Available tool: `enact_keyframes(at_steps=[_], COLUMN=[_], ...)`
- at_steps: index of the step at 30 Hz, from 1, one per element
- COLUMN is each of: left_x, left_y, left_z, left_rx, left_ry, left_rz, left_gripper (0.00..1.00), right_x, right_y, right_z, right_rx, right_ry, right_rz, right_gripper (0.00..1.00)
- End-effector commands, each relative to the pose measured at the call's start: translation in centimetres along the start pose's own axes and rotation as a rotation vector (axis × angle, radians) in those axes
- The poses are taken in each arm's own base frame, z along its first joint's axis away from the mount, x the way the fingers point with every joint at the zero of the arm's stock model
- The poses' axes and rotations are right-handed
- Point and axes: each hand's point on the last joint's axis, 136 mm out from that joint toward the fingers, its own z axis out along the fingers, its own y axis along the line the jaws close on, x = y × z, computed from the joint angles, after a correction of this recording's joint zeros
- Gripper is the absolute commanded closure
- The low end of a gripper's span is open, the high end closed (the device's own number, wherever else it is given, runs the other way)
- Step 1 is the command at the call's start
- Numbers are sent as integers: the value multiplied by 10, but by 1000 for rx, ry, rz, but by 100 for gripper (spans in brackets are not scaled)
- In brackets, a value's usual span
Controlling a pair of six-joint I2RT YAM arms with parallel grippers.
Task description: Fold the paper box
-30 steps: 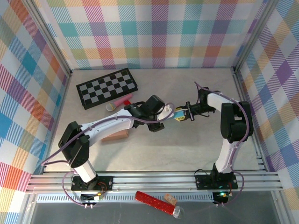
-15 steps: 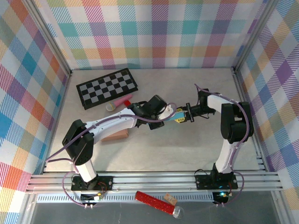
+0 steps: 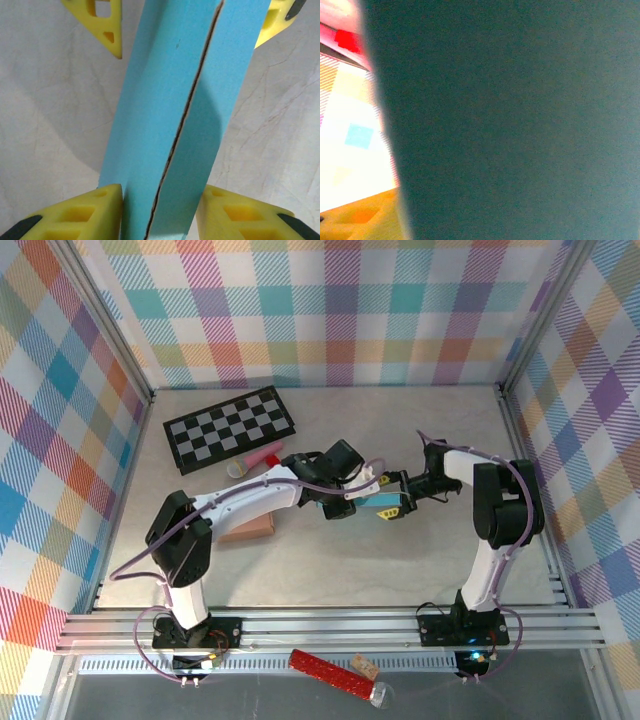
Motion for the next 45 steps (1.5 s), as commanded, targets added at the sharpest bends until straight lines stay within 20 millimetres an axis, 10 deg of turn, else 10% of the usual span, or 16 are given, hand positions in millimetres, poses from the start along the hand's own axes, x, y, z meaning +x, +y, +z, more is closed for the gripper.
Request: enact_keyframes(at_steps=[1, 8, 11, 19, 28, 45], left_x=[3, 1, -3, 4, 8, -1], left_y=[-11, -12, -10, -9, -10, -11], left_z=[0, -4, -9, -11, -7, 16], left_rx=[94, 107, 100, 67, 58, 115], left_ry=[34, 31, 13, 18, 31, 35], left_rz=[-8, -18, -24, 18, 65, 49], left_gripper=[60, 62, 49, 15, 19, 30], right_x=[4, 0, 0, 17, 32, -9], right_y=[3, 13, 11, -3, -42, -15], right_z=[-8, -13, -12, -13, 0, -9], right_rx=[-18, -33, -34, -18, 12, -10], right_ry=[-24, -53, -44, -15, 53, -5], right_rz=[-6, -8, 0, 47, 214, 283], right_gripper=[28, 43, 58, 58, 60, 31])
